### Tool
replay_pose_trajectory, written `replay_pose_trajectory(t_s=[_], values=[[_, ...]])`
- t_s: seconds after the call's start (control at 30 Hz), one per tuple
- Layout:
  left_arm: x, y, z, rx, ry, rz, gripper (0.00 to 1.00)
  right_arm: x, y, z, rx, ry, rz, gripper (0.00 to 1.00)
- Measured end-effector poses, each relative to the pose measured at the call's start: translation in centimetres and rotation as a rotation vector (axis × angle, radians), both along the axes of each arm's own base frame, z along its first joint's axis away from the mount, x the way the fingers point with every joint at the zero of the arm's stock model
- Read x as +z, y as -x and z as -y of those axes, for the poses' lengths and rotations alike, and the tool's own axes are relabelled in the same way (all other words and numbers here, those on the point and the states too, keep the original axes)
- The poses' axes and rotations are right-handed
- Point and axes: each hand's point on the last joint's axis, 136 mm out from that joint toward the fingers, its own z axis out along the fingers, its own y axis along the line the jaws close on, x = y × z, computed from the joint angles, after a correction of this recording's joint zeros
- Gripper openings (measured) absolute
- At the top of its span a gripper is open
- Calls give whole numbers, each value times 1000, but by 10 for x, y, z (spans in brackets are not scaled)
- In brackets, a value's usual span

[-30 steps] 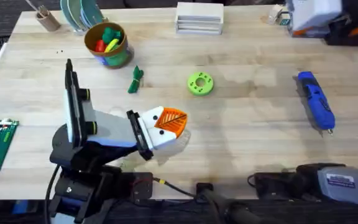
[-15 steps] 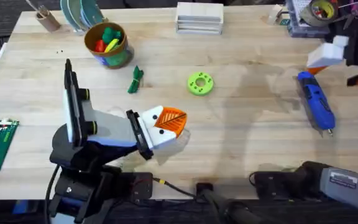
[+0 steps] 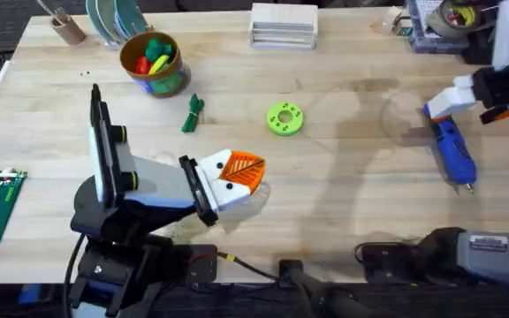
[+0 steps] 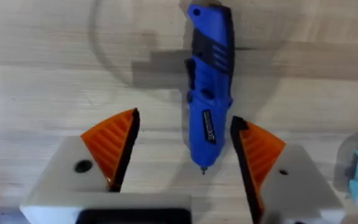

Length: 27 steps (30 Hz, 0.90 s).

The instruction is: Pick up the gripper from the table and insert it into the empty holder that is missing its gripper. Then pick up a screw, insert it into the mounting hole, and use the screwdriver to tighten it. Finally, clean up the table by picking up the vegetable and placing it into the bucket.

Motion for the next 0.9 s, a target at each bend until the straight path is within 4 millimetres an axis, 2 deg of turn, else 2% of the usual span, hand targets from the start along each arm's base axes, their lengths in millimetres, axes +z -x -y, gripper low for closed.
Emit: replay_pose_trajectory(t_s=[0.27, 0.5, 0.7, 0.9], values=[[0, 0, 0, 0, 0, -2, 16, -36, -13, 7, 92, -15, -76, 941], [0, 0, 0, 0, 0, -2, 16, -60, -15, 8, 187, -32, -142, 943], [0, 0, 0, 0, 0, -2, 16, -72, -30, 20, 233, 10, -119, 945], [0, 0, 0, 0, 0, -2, 16, -78, -38, 23, 245, 20, -102, 944]])
